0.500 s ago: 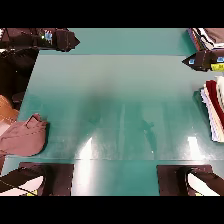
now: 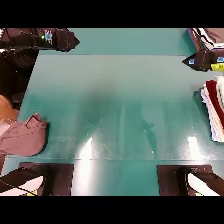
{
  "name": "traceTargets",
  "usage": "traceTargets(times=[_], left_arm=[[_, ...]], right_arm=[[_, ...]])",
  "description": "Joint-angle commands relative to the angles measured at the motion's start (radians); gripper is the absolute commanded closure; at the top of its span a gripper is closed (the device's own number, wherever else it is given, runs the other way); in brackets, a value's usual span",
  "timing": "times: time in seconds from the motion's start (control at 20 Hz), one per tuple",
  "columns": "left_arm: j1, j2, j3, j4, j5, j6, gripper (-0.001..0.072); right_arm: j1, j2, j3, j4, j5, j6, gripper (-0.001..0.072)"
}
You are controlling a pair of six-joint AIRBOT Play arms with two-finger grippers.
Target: Fold the shirts.
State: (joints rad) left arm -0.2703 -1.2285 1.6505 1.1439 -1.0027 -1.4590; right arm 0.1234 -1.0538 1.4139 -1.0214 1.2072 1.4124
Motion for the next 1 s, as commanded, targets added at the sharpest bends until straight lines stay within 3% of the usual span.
traceTargets(times=[0.0,0.2,0.35,0.65,0.7,0.75,0.8,0.95], left_arm=[[0.0,0.001,0.0,-0.002,0.0,-0.008,0.0679],[0.005,0.002,0.001,-0.019,0.06,-0.001,0.0679],[0.083,0.05,-0.004,0.03,-0.116,0.001,0.068],[0.317,0.303,-0.283,0.437,-0.416,0.0,0.0677],[0.353,0.336,-0.369,0.483,-0.434,0.0,0.0589],[0.385,0.364,-0.455,0.504,-0.433,-0.009,0.0248],[0.41,0.372,-0.53,0.509,-0.433,-0.025,0.0089],[0.446,0.375,-0.759,0.518,-0.401,-0.032,0.0092]], right_arm=[[0.0,0.001,0.001,0.0,0.0,0.0,0.0692],[0.0,0.001,0.0,0.0,0.008,0.0,0.0691],[0.0,0.001,0.0,0.0,0.008,0.0,0.0691],[0.0,0.001,0.0,0.0,0.003,0.0,0.0692],[0.0,0.001,0.0,0.0,0.003,0.0,0.0692],[0.0,0.001,0.0,0.0,0.004,0.0,0.0692],[0.0,0.001,0.0,0.0,0.004,0.0,0.0692],[0.0,0.001,-0.001,0.0,0.005,0.0,0.0692]])
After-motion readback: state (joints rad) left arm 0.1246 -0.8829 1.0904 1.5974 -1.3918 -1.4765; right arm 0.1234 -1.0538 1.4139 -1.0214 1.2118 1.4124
